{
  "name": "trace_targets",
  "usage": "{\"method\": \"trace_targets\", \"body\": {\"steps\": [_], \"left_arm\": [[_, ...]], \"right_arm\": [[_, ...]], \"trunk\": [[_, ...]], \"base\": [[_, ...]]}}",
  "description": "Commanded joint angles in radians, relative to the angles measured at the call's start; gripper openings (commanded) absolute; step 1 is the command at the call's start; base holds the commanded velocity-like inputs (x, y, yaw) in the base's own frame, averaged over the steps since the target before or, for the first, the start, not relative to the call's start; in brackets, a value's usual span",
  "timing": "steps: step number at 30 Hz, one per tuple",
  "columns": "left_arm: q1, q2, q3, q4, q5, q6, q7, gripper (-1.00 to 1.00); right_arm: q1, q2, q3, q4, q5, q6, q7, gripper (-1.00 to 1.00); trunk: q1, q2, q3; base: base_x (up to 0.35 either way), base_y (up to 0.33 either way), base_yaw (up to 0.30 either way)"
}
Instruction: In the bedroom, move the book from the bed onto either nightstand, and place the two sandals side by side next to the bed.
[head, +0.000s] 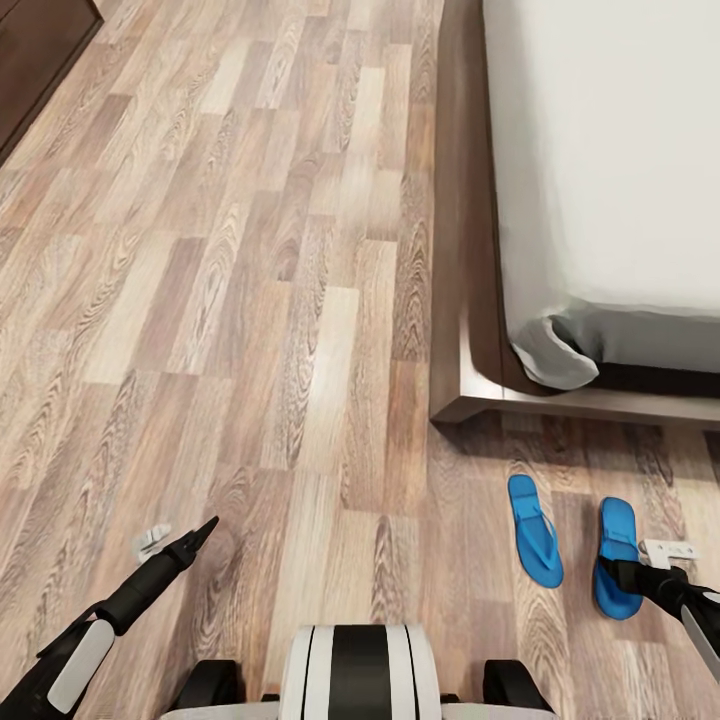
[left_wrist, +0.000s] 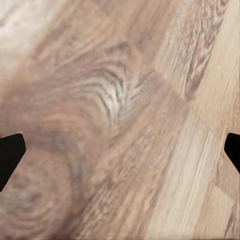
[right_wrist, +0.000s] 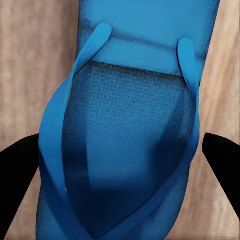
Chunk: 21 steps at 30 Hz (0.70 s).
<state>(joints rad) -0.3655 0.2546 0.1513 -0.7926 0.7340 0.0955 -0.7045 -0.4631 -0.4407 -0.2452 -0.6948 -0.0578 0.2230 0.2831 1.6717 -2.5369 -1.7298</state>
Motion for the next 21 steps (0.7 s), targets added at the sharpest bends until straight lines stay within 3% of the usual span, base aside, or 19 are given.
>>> {"method": "trace_targets", "body": {"steps": [1, 15, 21], "left_arm": [[-0.001, 0.000, 0.001, 0.000, 0.010, 0.010, -0.004, 1.00], [-0.001, 0.001, 0.001, 0.001, 0.010, 0.010, -0.004, 1.00], [0.000, 0.000, 0.001, 0.001, 0.010, 0.009, -0.004, 1.00]], "right_arm": [[0.000, 0.000, -0.003, -0.002, -0.007, 0.008, 0.005, -1.00], [0.000, 0.000, -0.003, -0.002, -0.007, 0.007, 0.005, -1.00], [0.000, 0.000, -0.003, -0.002, -0.007, 0.007, 0.005, -1.00]], "trunk": [[0.000, 0.000, -0.001], [0.000, 0.000, -0.005], [0.000, 0.000, -0.009]], "base": [[0.000, 0.000, 0.150], [0.000, 0.000, 0.058], [0.000, 0.000, 0.197]]}}
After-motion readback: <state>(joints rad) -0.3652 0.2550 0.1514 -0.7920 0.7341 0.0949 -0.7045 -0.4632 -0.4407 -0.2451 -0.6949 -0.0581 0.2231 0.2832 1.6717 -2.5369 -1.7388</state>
